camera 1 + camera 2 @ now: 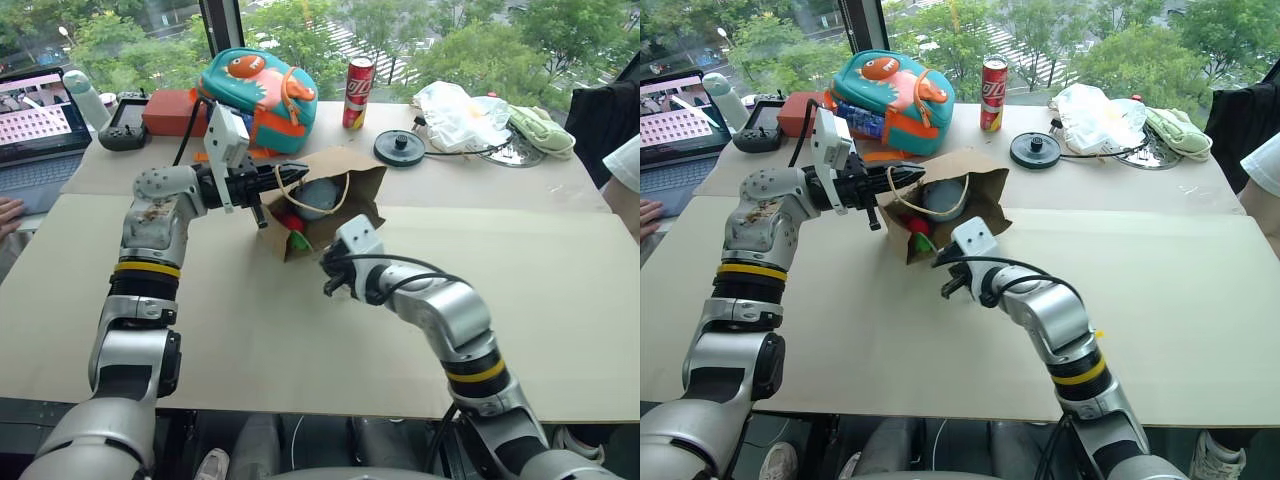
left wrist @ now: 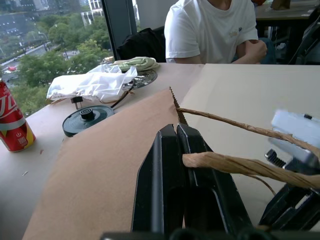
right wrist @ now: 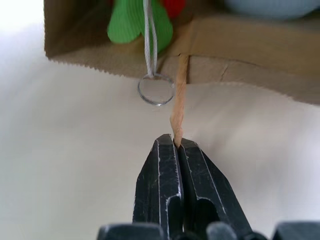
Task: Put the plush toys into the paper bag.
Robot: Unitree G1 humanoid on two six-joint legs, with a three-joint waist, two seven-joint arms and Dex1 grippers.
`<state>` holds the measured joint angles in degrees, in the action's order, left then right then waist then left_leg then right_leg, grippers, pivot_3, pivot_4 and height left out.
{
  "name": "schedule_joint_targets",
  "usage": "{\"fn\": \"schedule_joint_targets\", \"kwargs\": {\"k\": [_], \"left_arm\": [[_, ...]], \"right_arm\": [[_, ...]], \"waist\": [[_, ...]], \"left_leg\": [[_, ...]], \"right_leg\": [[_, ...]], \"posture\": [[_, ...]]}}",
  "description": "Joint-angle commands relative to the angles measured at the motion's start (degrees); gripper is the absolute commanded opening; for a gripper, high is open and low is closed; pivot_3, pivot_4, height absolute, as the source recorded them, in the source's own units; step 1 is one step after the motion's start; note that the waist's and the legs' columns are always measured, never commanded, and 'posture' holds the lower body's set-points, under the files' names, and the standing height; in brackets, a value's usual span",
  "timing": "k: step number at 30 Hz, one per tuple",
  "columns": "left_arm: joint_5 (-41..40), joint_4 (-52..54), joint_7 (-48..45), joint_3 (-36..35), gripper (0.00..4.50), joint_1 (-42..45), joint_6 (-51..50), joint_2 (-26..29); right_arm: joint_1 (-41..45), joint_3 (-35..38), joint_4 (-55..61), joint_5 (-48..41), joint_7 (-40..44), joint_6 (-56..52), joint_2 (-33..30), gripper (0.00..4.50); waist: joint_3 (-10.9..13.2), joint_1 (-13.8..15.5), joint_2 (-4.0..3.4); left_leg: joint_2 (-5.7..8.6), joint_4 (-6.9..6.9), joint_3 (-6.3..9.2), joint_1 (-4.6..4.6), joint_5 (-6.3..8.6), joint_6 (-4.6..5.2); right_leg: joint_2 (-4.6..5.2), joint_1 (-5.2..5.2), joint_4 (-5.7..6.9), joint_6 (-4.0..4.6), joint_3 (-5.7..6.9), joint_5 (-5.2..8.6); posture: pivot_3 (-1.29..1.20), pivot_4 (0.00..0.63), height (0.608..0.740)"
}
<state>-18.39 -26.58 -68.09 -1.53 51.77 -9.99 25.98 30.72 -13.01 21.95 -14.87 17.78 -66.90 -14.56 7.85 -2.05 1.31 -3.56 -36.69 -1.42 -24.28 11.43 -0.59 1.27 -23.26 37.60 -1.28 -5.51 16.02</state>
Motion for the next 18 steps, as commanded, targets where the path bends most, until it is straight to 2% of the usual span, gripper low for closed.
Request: {"fn": "schedule_joint_targets", "kwargs": {"k": [1,6,10,15,18], "left_arm": [[-1.9,1.4,0.7,-1.1,0.00,2.1,0.5,-1.4],[-4.5,2.2,4.3,-2.8,0.00,2.7,-2.4,-4.3],[-8.2,6.5,7.9,-4.5,0.00,0.7,-7.3,-6.7],[-10.9,11.5,12.2,-5.4,0.00,-4.6,-12.9,-8.0],[-10.6,12.8,14.1,-5.5,0.00,-8.2,-13.4,-7.9]], "right_arm": [[1.2,5.7,8.5,-3.2,2.8,-2.1,-3.5,0.07],[3.0,11.9,14.9,-7.5,6.0,-5.7,-8.5,0.07],[4.2,13.7,17.4,-9.8,6.8,-8.2,-10.8,0.07],[5.2,14.8,18.5,-11.3,5.2,-10.4,-10.4,0.07],[6.2,12.9,17.4,-10.8,3.6,-10.8,-9.6,0.07]], "waist": [[0.0,0.1,0.00],[0.0,0.1,0.00],[0.0,-0.2,0.00],[0.0,-0.5,0.00],[0.0,-0.5,0.00]], "left_leg": [[0.00,0.00,0.01,0.00,0.00,0.00],[0.01,0.01,0.03,0.00,0.00,0.00],[-0.01,0.01,0.04,0.02,0.00,0.00],[0.00,0.02,0.04,0.04,0.00,0.01],[0.00,0.02,0.05,0.06,0.00,0.00]], "right_leg": [[0.00,0.01,-0.02,0.00,0.00,0.00],[0.00,0.01,-0.05,0.00,0.00,0.00],[-0.02,0.02,-0.05,-0.01,-0.01,0.00],[-0.01,0.02,-0.03,-0.01,-0.04,0.00],[-0.01,0.04,-0.03,-0.01,-0.03,0.00]], "posture": [[0.00,0.150,0.728],[0.00,0.150,0.728],[0.00,0.150,0.728],[0.00,0.150,0.728],[0.00,0.150,0.728]]}}
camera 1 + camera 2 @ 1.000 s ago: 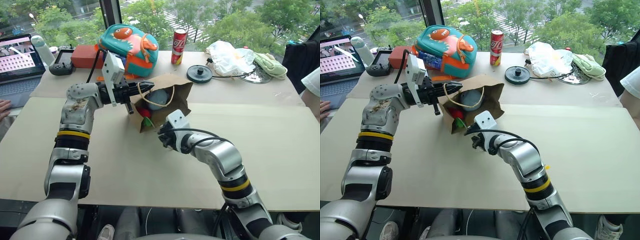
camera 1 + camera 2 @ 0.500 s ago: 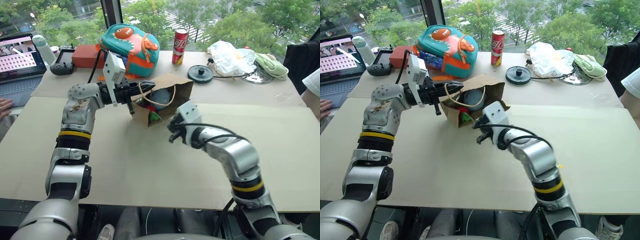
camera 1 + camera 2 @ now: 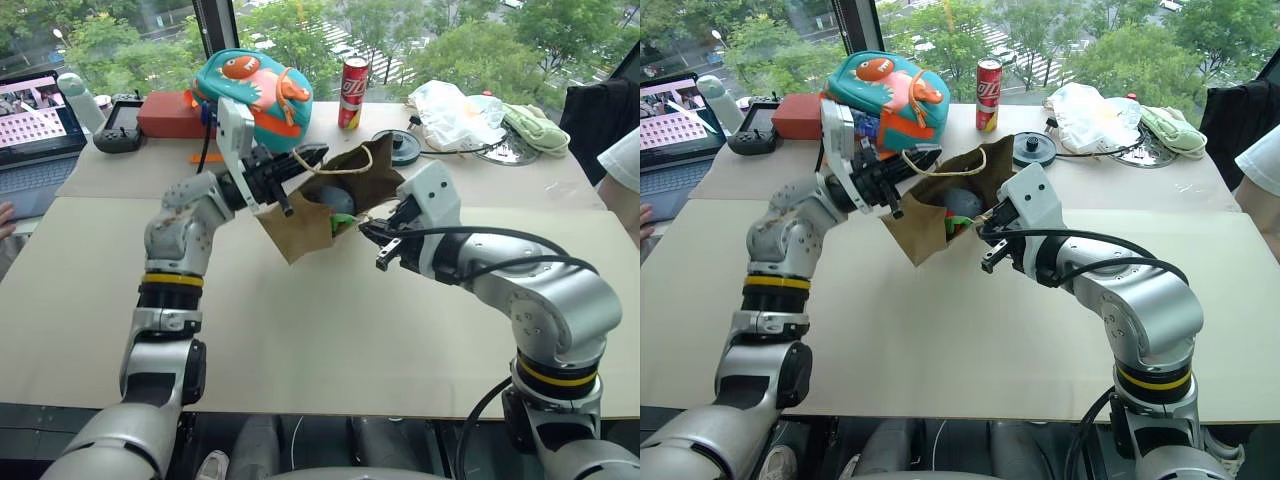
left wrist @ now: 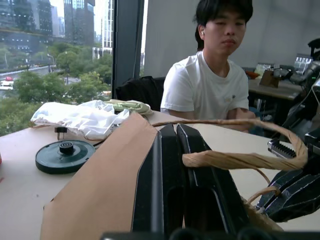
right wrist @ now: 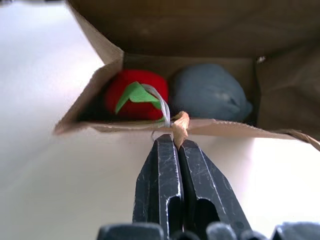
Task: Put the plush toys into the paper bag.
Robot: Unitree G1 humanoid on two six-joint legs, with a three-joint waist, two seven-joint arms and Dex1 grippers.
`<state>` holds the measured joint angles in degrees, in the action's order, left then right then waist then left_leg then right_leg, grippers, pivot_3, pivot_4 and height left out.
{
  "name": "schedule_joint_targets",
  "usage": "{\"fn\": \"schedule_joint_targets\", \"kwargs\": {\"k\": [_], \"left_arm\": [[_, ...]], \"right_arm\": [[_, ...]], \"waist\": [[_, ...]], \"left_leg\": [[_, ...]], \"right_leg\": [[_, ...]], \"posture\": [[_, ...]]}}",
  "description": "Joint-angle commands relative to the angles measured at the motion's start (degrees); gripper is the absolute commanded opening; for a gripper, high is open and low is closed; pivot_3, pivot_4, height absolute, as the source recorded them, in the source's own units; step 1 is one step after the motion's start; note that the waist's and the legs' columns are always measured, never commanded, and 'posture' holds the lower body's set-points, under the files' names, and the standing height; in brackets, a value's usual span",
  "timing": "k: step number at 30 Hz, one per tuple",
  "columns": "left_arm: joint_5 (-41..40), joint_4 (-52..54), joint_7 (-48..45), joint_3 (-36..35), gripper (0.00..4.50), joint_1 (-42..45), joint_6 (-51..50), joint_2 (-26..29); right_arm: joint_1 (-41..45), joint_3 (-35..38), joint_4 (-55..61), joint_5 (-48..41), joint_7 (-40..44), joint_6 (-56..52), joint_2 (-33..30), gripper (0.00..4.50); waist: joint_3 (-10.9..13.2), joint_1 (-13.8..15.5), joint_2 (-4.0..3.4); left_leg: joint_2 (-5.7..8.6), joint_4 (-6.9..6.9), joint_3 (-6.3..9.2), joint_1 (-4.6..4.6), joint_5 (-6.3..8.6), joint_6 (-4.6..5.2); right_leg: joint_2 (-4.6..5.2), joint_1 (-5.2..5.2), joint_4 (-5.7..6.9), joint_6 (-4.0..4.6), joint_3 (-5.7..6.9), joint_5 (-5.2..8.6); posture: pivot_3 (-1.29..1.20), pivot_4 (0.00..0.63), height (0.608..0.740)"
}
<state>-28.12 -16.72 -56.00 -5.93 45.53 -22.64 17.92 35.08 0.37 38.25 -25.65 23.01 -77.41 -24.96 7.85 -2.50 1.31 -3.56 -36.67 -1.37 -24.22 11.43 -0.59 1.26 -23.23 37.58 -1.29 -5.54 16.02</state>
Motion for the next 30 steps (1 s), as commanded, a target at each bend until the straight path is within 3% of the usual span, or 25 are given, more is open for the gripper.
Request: {"fn": "schedule_joint_targets", "kwargs": {"k": [1,12,15,16,20,25,26,30], "left_arm": [[-1.1,3.2,2.6,-1.4,0.00,-2.8,-1.2,0.3],[-2.3,4.0,4.6,-1.5,0.00,-4.3,-2.9,1.1],[-4.5,6.7,4.5,-1.7,0.00,-4.5,-6.1,1.3],[-5.0,7.5,4.5,-1.8,0.47,-4.5,-7.0,1.4],[-7.8,10.8,4.1,-2.2,1.44,-4.5,-11.5,2.7],[-11.7,14.0,4.8,-3.6,3.29,-4.0,-16.8,4.8],[-12.4,14.4,4.9,-4.1,3.55,-4.0,-17.6,5.4],[-14.8,15.5,5.7,-6.4,3.55,-4.0,-20.3,7.4]], "right_arm": [[2.6,-1.2,0.4,0.3,-2.3,-0.4,1.2,0.07],[6.4,-5.9,-3.3,0.5,-3.9,0.0,2.0,0.07],[6.7,-5.6,-3.9,0.8,-4.3,0.5,1.9,0.82],[6.8,-5.2,-4.0,0.8,-4.3,0.5,1.6,1.24],[7.1,-2.9,-3.2,-0.3,-2.9,0.1,-0.5,2.42],[7.5,0.4,-1.8,-2.5,0.7,0.7,-5.5,4.20],[7.8,1.9,-1.2,-3.2,2.1,1.2,-6.8,4.44],[8.9,7.8,0.9,-6.7,5.9,3.5,-9.5,4.44]], "waist": [[0.0,0.0,0.00],[0.0,0.3,0.00],[0.0,0.2,0.00],[0.0,0.2,0.00],[0.0,0.2,0.00],[0.0,0.2,0.00],[0.0,0.2,0.00],[0.0,0.2,0.01]], "left_leg": [[0.00,0.00,-0.01,0.02,0.00,0.00],[0.04,0.00,0.00,-0.02,-0.01,-0.01],[0.03,0.00,0.00,-0.02,-0.01,-0.01],[0.03,0.00,0.00,-0.02,-0.01,-0.01],[0.03,0.00,0.01,-0.01,-0.01,-0.01],[0.03,0.00,0.01,-0.01,-0.01,-0.01],[0.03,0.00,0.01,-0.01,-0.01,-0.01],[0.02,0.03,0.01,-0.01,-0.01,-0.01]], "right_leg": [[0.00,0.00,0.01,0.00,-0.01,0.00],[0.03,0.01,-0.04,0.00,0.01,0.00],[0.02,0.00,-0.04,0.00,0.01,0.00],[0.03,0.00,-0.03,0.00,0.01,0.00],[0.03,0.01,-0.03,0.00,0.01,0.00],[0.03,0.01,-0.05,0.00,0.01,0.00],[0.03,0.01,-0.05,0.00,0.01,0.00],[0.03,0.01,-0.08,-0.01,0.01,0.01]], "posture": [[0.00,0.150,0.728],[0.00,0.150,0.728],[0.00,0.150,0.728],[0.00,0.150,0.728],[0.00,0.150,0.728],[0.00,0.150,0.728],[0.00,0.150,0.728],[0.00,0.150,0.728]]}}
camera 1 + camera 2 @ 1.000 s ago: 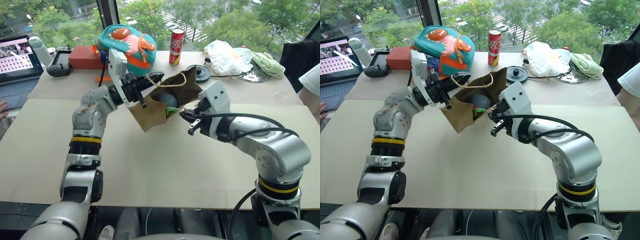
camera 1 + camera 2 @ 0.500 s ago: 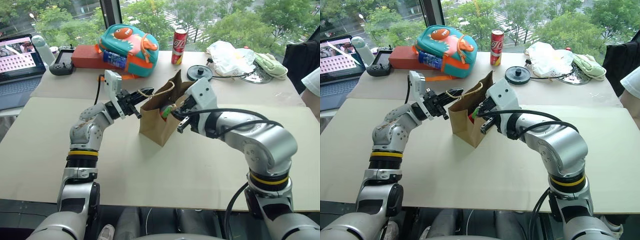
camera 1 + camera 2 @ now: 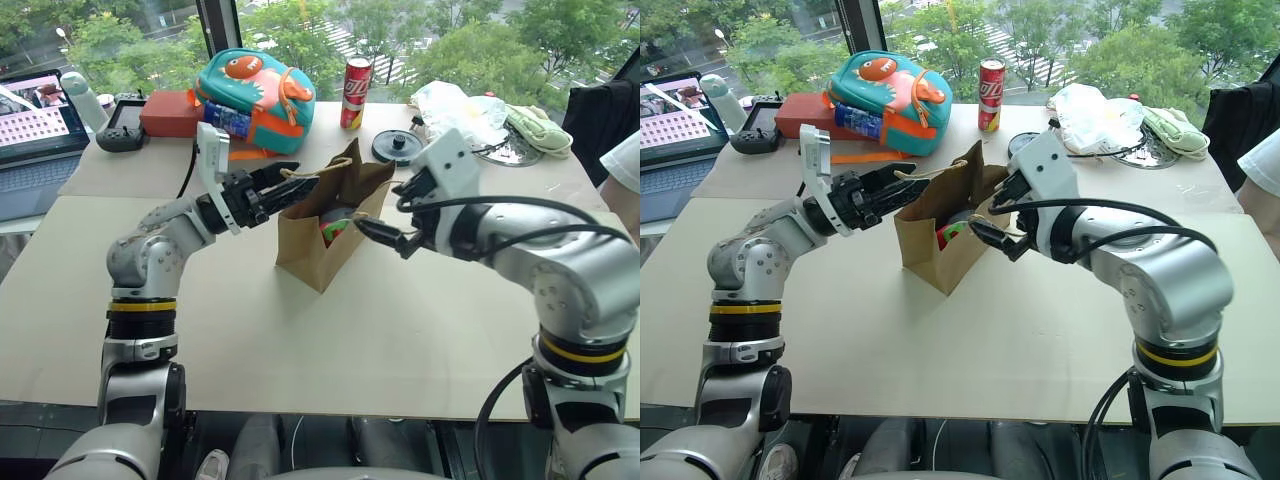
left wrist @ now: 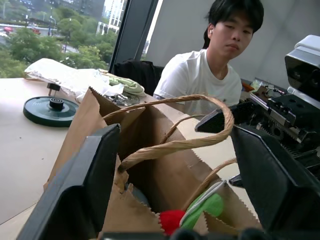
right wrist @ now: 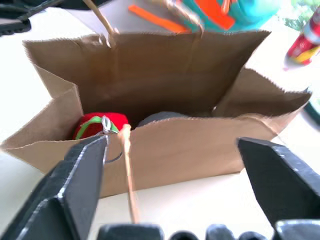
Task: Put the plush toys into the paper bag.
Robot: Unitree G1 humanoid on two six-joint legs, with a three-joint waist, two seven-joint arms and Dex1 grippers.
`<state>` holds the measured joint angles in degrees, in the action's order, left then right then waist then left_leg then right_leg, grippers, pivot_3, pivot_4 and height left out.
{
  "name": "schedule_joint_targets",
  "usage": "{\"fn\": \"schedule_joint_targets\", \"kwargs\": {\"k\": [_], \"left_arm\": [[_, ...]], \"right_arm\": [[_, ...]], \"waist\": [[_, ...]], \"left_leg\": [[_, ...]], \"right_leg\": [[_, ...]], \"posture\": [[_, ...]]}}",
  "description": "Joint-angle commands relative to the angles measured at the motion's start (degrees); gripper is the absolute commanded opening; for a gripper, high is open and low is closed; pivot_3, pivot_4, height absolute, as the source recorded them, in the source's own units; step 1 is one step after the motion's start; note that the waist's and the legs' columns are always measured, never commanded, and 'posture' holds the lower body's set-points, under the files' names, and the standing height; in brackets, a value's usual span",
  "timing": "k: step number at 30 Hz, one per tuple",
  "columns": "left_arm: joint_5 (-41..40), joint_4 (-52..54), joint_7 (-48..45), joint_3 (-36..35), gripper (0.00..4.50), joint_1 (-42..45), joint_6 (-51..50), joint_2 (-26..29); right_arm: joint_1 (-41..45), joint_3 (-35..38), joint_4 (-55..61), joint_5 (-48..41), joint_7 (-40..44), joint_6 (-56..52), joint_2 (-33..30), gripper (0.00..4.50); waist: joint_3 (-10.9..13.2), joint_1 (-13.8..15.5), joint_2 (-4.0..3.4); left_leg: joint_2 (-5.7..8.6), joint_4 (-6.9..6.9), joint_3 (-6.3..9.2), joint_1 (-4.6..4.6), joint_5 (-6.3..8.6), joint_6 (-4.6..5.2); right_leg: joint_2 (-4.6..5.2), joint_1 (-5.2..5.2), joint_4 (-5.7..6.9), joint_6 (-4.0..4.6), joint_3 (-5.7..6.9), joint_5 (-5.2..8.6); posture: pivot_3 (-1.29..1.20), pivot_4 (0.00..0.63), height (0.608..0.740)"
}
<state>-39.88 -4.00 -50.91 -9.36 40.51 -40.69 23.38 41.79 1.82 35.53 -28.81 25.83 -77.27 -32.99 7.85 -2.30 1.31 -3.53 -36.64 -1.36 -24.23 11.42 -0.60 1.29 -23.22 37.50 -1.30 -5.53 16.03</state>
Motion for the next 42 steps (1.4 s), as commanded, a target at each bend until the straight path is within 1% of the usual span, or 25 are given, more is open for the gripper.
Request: {"fn": "schedule_joint_targets", "kwargs": {"k": [1,5,8,10,11,14,16,17,18,19,20,22,24,26,28,33,42], "left_arm": [[-3.8,2.9,1.0,-3.7,3.55,0.9,-3.0,2.5],[-4.9,2.4,3.0,-6.5,3.55,0.0,-4.2,4.3],[-4.5,3.0,3.4,-7.7,3.55,-2.7,-4.1,6.1],[-4.4,4.6,3.4,-8.0,3.67,-5.5,-4.3,6.9],[-4.5,5.4,3.6,-8.0,3.67,-6.9,-4.4,7.0],[-3.0,7.6,3.1,-6.5,3.67,-11.2,-2.9,7.4],[-2.1,8.5,2.9,-5.3,3.67,-13.2,-1.7,6.9],[-1.8,8.7,3.0,-4.8,3.67,-13.8,-1.1,6.6],[-1.5,8.8,3.0,-4.5,3.67,-14.2,-0.6,6.4],[-1.3,8.8,3.1,-4.2,3.67,-14.5,-0.2,6.3],[-1.2,8.9,3.1,-4.0,3.67,-14.6,0.2,6.3],[-1.1,9.2,3.2,-3.7,3.67,-14.9,0.6,6.3],[-0.3,9.6,2.7,-2.8,3.67,-15.5,1.5,6.6],[0.3,9.9,2.2,-2.0,3.67,-16.3,2.1,6.7],[0.5,10.2,1.8,-1.5,3.67,-16.9,2.6,6.9],[2.9,10.3,-0.5,1.0,3.67,-18.9,5.1,8.2],[5.5,11.8,-0.8,5.1,3.67,-19.8,8.3,6.9]], "right_arm": [[2.6,8.5,4.0,-5.1,3.9,3.7,-1.5,4.44],[1.9,13.7,4.0,-8.9,5.7,4.0,-2.8,4.44],[-0.1,18.0,5.2,-14.2,7.0,2.9,-2.0,4.44],[-3.1,19.9,7.3,-18.4,8.4,2.7,-1.9,3.93],[-4.7,20.5,8.3,-20.3,9.0,2.8,-2.2,3.75],[-9.5,20.5,10.4,-24.8,10.5,3.5,-3.5,2.65],[-12.2,17.6,11.3,-25.5,10.5,4.1,-4.2,2.08],[-13.1,15.1,11.4,-24.6,9.9,4.3,-4.5,1.65],[-13.7,12.8,11.4,-23.6,9.4,4.7,-5.1,1.27],[-14.2,10.2,11.2,-22.0,8.7,5.5,-5.5,0.99],[-14.6,7.6,10.6,-20.3,7.7,6.2,-5.8,0.56],[-14.9,3.3,9.2,-17.2,5.9,7.2,-6.3,0.07],[-14.6,-1.7,6.6,-12.8,3.2,8.1,-6.5,0.07],[-13.7,-5.8,3.7,-9.4,1.3,9.8,-5.1,0.07],[-12.7,-8.0,1.8,-7.4,0.2,11.1,-3.6,0.07],[-8.5,-10.0,-2.5,-3.5,-1.5,13.9,-0.2,0.07],[-1.9,-12.7,-6.3,-0.8,-1.8,14.6,5.4,0.07]], "waist": [[0.0,-0.1,0.00],[0.0,-0.1,0.01],[0.0,-0.1,0.01],[0.0,-0.1,0.00],[0.0,-0.1,0.00],[0.0,0.1,0.00],[0.0,0.2,0.01],[0.0,0.2,0.01],[0.0,0.2,0.01],[0.0,0.2,0.01],[0.0,0.2,0.01],[0.0,0.1,0.01],[0.0,0.0,0.01],[0.0,-0.1,0.01],[0.0,-0.1,0.01],[0.0,-0.1,0.01],[0.0,0.2,0.01]], "left_leg": [[-0.01,0.00,0.00,0.00,0.00,0.00],[-0.02,0.03,0.00,0.03,0.00,0.00],[-0.01,0.03,0.00,0.03,0.00,0.00],[-0.02,0.05,0.00,0.03,0.00,0.00],[-0.02,0.12,-0.01,0.03,0.00,0.00],[-0.04,0.22,-0.01,0.00,0.00,0.00],[-0.02,0.23,-0.01,0.01,0.00,0.00],[0.00,0.23,-0.01,0.01,0.00,0.00],[0.01,0.22,-0.01,0.02,0.00,-0.01],[0.01,0.21,-0.01,0.03,0.00,-0.01],[0.01,0.19,-0.01,0.03,-0.02,-0.03],[0.01,0.18,-0.01,0.08,-0.03,-0.05],[0.02,0.18,-0.02,0.09,-0.03,-0.05],[0.02,0.19,-0.03,0.09,-0.03,-0.05],[0.01,0.21,-0.03,0.07,-0.03,-0.05],[0.01,0.25,-0.04,0.05,-0.03,-0.05],[0.01,0.24,-0.04,0.02,-0.03,-0.05]], "right_leg": [[-0.01,0.00,-0.01,0.00,0.00,0.00],[-0.01,0.01,-0.02,0.00,0.00,0.00],[0.01,0.04,-0.07,0.00,0.00,0.00],[0.00,0.06,-0.11,0.00,0.00,0.00],[0.01,0.05,-0.15,0.00,0.00,0.00],[0.01,0.05,-0.28,0.01,0.01,-0.01],[0.04,0.09,-0.32,0.01,0.01,0.00],[0.06,0.09,-0.33,0.01,0.01,-0.01],[0.07,0.10,-0.33,0.01,0.00,0.00],[0.07,0.11,-0.33,0.01,0.00,0.00],[0.06,0.11,-0.32,0.01,0.00,-0.01],[0.05,0.13,-0.30,0.01,0.00,-0.01],[0.05,0.13,-0.30,0.01,-0.01,-0.01],[0.05,0.12,-0.31,0.01,-0.03,-0.01],[0.05,0.10,-0.33,0.01,-0.03,-0.01],[0.05,0.05,-0.33,0.01,-0.04,-0.01],[0.06,0.06,-0.33,0.01,-0.01,-0.01]], "posture": [[0.00,0.150,0.728],[0.00,0.150,0.728],[0.00,0.150,0.728],[0.00,0.150,0.728],[0.00,0.150,0.728],[0.00,0.150,0.728],[0.00,0.150,0.728],[0.00,0.150,0.728],[0.00,0.150,0.728],[0.00,0.150,0.728],[0.00,0.150,0.728],[0.00,0.150,0.728],[0.00,0.150,0.728],[0.00,0.150,0.728],[0.00,0.150,0.728],[0.00,0.150,0.728],[0.00,0.150,0.728]]}}
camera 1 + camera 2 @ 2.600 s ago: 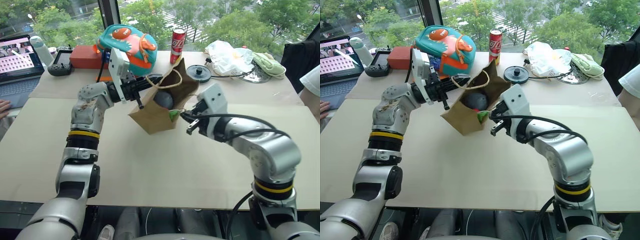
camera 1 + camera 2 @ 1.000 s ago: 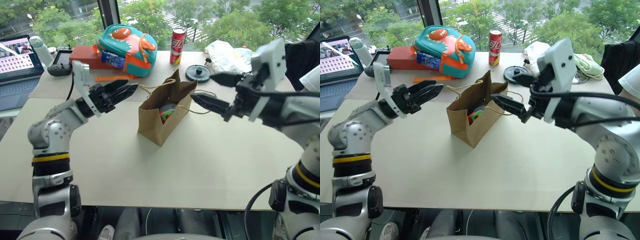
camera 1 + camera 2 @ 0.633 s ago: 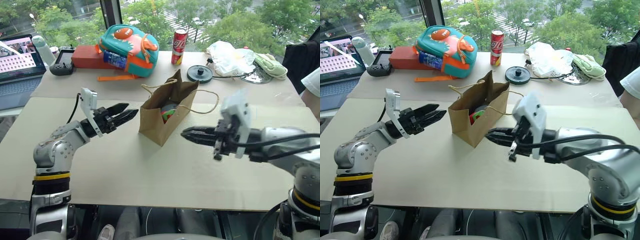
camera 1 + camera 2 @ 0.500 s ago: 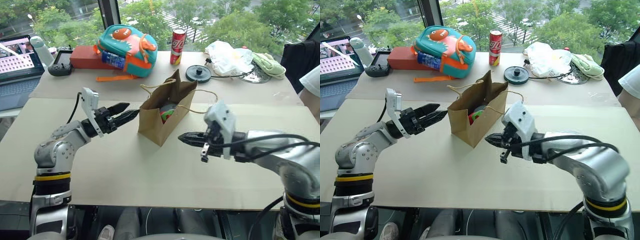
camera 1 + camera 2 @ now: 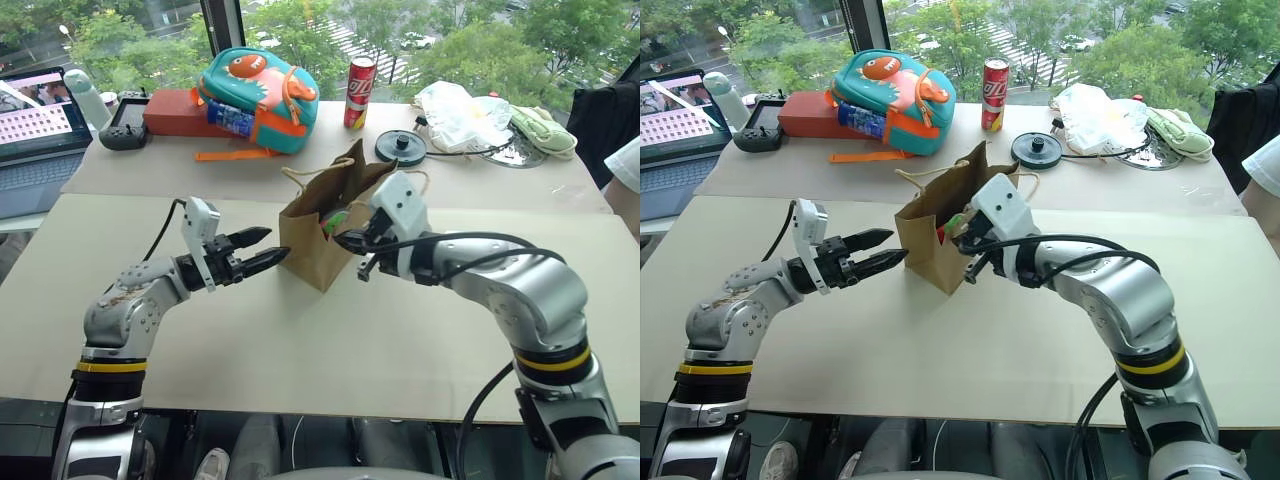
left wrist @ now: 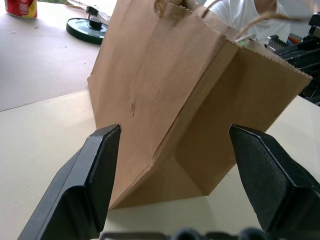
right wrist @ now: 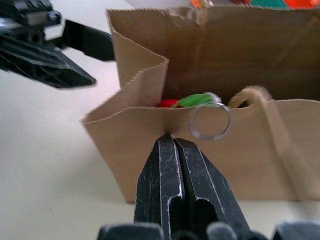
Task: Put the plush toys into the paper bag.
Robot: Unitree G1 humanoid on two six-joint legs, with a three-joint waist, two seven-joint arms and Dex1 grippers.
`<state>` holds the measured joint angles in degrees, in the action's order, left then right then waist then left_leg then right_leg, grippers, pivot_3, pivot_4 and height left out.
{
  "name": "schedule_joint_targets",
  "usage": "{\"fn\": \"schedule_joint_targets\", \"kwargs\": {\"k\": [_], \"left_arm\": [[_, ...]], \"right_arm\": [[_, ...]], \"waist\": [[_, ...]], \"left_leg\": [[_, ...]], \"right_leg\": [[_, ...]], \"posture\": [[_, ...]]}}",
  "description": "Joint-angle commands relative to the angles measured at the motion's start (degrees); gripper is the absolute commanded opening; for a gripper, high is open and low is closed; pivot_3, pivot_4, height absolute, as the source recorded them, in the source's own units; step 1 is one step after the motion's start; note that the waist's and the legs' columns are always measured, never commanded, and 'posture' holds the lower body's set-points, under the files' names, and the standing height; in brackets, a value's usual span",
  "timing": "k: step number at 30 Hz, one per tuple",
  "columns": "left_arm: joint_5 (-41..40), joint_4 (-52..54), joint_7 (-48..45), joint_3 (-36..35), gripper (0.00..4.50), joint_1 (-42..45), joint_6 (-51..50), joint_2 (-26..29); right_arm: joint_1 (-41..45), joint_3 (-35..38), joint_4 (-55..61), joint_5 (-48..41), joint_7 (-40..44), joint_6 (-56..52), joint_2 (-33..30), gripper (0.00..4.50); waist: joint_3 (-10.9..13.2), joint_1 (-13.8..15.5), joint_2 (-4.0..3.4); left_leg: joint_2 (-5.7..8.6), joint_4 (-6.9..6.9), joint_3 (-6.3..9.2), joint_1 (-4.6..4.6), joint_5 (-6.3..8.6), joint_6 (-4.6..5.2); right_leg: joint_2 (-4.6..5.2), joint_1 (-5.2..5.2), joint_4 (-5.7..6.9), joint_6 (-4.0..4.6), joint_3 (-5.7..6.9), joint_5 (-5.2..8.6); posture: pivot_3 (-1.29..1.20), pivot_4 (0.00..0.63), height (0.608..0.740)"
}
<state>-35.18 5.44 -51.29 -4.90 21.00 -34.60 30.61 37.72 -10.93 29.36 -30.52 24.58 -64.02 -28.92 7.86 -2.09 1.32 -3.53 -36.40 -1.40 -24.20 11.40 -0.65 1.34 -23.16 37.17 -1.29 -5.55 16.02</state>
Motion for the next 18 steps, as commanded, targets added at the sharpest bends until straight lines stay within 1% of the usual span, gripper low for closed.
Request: {"fn": "schedule_joint_targets", "kwargs": {"k": [1,8,12,18], "left_arm": [[1.0,2.4,-0.3,0.9,3.67,-0.3,2.4,-0.4],[1.9,4.2,0.2,2.8,3.67,-1.3,3.1,-1.5],[4.5,3.6,1.2,4.5,3.67,-1.3,5.2,-2.5],[8.2,1.7,4.5,5.7,3.67,-0.1,7.9,-5.4]], "right_arm": [[2.3,-0.1,-0.4,1.2,-0.6,1.3,1.8,0.07],[3.1,-1.5,-2.9,3.7,-1.3,1.7,4.6,0.07],[3.5,-2.1,-4.1,4.9,-1.5,2.0,6.1,0.07],[3.7,-1.8,-5.0,6.4,-1.6,2.0,7.6,0.07]], "waist": [[0.0,0.0,0.00],[0.0,-0.1,0.00],[0.0,0.0,0.00],[0.0,0.0,0.00]], "left_leg": [[0.00,0.00,0.00,0.00,0.00,0.00],[-0.01,0.00,0.00,0.01,0.00,0.00],[-0.01,0.00,0.00,0.01,0.00,0.00],[0.00,0.00,0.00,0.01,0.00,0.00]], "right_leg": [[0.00,0.00,0.00,0.00,0.00,0.00],[0.00,0.00,0.02,0.01,0.00,0.00],[0.00,-0.01,0.03,0.01,0.00,0.00],[0.00,0.00,0.03,0.01,0.00,-0.01]], "posture": [[0.00,0.150,0.728],[0.00,0.150,0.728],[0.00,0.150,0.728],[0.00,0.150,0.728]]}}
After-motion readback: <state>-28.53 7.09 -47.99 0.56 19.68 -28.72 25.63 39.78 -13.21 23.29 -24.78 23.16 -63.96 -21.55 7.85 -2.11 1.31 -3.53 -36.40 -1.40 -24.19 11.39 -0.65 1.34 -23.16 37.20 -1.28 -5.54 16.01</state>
